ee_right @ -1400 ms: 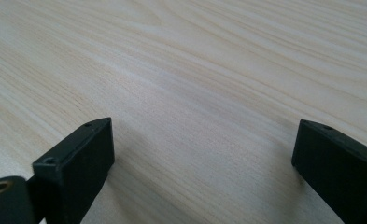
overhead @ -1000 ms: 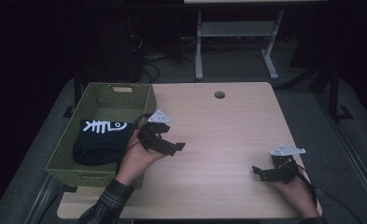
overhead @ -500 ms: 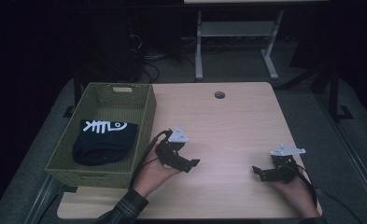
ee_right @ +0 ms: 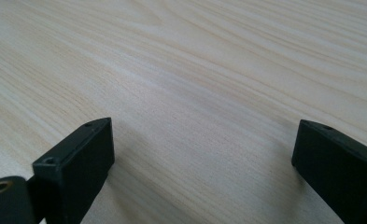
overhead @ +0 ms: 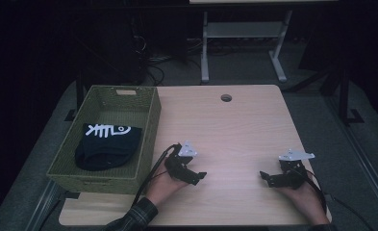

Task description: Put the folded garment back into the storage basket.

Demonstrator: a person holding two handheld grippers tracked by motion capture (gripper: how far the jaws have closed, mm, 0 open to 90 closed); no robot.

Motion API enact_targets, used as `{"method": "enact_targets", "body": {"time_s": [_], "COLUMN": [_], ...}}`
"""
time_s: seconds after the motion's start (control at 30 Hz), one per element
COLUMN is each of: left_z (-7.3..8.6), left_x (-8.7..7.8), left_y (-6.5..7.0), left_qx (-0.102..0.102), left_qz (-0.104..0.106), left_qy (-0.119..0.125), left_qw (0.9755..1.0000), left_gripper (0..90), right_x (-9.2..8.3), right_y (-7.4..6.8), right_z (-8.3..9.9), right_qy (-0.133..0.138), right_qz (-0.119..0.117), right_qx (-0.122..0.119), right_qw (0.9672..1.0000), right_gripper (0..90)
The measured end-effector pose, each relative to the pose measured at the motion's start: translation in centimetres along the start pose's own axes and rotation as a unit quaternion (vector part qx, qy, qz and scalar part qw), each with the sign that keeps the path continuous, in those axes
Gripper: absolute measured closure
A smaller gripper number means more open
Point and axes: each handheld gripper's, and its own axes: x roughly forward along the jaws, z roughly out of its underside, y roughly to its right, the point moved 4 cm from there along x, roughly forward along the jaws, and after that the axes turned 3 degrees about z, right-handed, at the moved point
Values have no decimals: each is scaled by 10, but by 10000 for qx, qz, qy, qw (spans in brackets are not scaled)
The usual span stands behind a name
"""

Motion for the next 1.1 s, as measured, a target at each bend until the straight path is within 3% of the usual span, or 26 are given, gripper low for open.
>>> {"method": "enact_targets", "body": {"time_s": [0.23,0.33,0.57,1.1], "left_z": [10,14,17,17], "left_x": [13,17,18,19], "left_y": [-2,-3,-3,-3], "left_qx": [-9,87,75,84], "left_qz": [-115,-269,-242,-215], "left_qy": [-122,-123,145,146], "left_qw": [9999,9995,9996,9996], "left_gripper": [132,131,129,129], "right_x": [0,0,0,0], "right_y": [0,0,0,0], "right_z": [0,0,0,0], "right_qy": [1,-1,2,2], "right_qz": [1,0,0,0], "right_qx": [-1,0,-1,0], "right_qw": [10000,10000,10000,10000], "right_gripper": [51,52,51,52]}}
